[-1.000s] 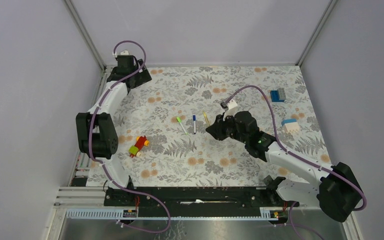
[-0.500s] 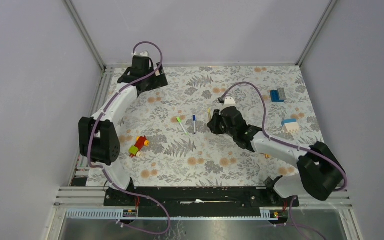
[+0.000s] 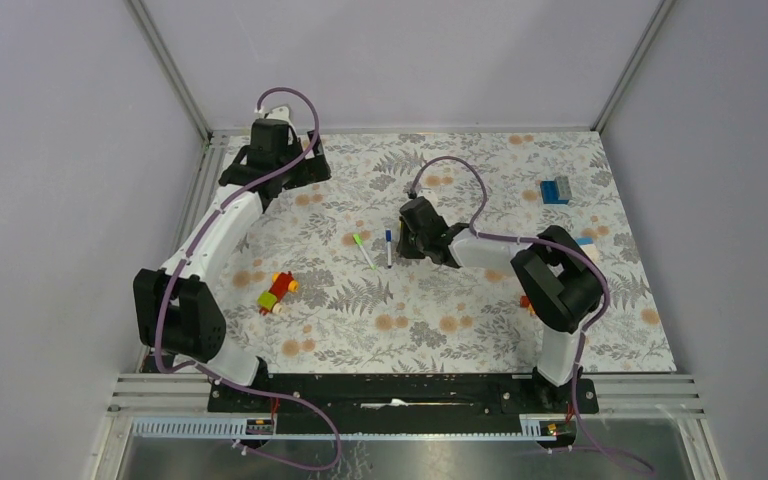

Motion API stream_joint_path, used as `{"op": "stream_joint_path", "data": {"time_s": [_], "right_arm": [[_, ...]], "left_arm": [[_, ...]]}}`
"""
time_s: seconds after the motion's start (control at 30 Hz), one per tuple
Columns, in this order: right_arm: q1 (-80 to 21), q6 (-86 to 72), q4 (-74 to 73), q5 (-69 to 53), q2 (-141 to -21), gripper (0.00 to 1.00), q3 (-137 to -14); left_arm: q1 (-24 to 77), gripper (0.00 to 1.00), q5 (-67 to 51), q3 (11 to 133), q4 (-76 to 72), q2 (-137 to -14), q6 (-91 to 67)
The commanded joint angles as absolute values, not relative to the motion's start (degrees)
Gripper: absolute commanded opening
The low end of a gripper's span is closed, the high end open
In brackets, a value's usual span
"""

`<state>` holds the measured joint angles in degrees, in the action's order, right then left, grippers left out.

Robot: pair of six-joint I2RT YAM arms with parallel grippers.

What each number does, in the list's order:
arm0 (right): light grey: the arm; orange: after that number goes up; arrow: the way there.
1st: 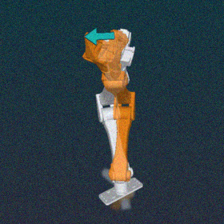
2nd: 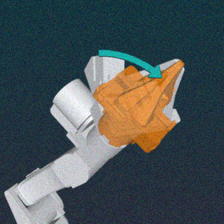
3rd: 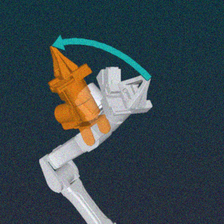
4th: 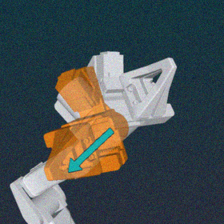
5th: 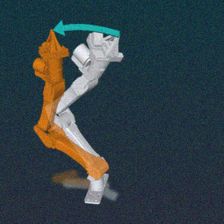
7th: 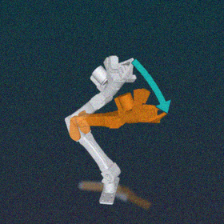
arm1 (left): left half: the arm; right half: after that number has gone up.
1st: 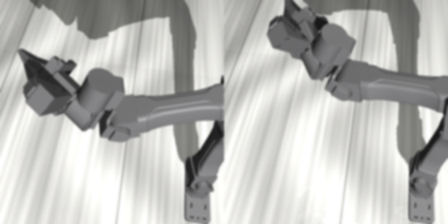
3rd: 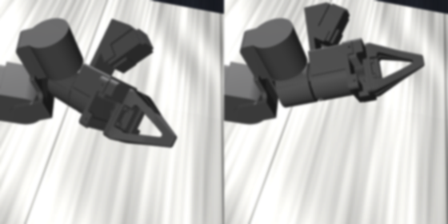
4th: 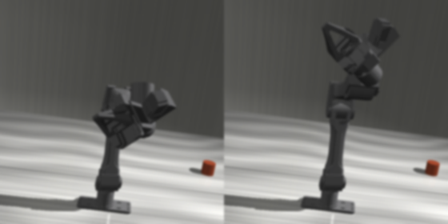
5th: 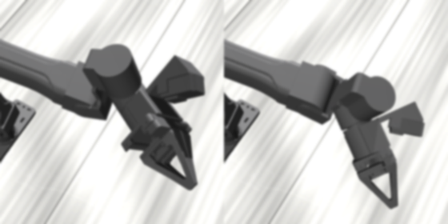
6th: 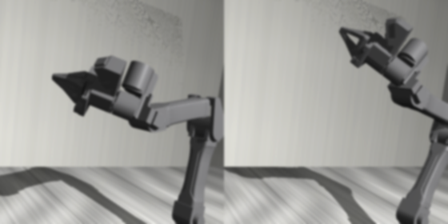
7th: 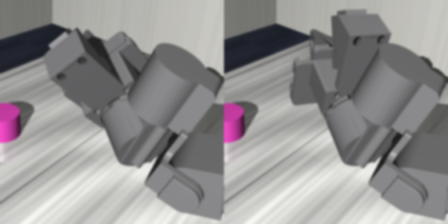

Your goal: Insert the pens into the pen caps

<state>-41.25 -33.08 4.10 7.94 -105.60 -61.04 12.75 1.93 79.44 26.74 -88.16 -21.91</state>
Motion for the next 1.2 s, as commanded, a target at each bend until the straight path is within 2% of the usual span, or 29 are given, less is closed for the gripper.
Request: {"op": "stream_joint_path", "data": {"time_s": [0.0,0.07,0.13,0.37,0.5,0.77,1.17], "right_arm": [[-41.31,-36.13,-0.57,9.11,-107.89,0.17,-64.77],[-41.28,-36.79,-1.65,9.31,-108.25,0.31,-64.29],[-41.24,-37.23,-1.59,9.10,-108.33,0.51,-63.77],[-41.26,-35.54,1.67,7.58,-105.65,0.72,-61.50],[-41.29,-31.41,7.11,6.25,-99.29,0.99,-58.84],[-41.27,-26.33,10.47,6.45,-87.72,1.00,-58.12],[-41.26,-23.84,18.88,5.42,-75.55,1.00,-50.61]], "left_arm": [[13.10,0.99,2.22,78.97,24.26,-86.73,-21.09],[13.10,0.99,2.26,78.96,24.26,-86.55,-21.16],[13.09,0.98,2.35,78.80,24.25,-86.26,-21.18],[13.10,0.98,2.53,78.14,23.91,-85.92,-21.31],[13.18,0.98,2.64,77.54,23.22,-85.25,-21.35],[13.18,0.98,2.72,76.63,22.22,-84.22,-21.44],[13.18,0.98,2.56,75.86,21.25,-84.18,-21.80]]}}
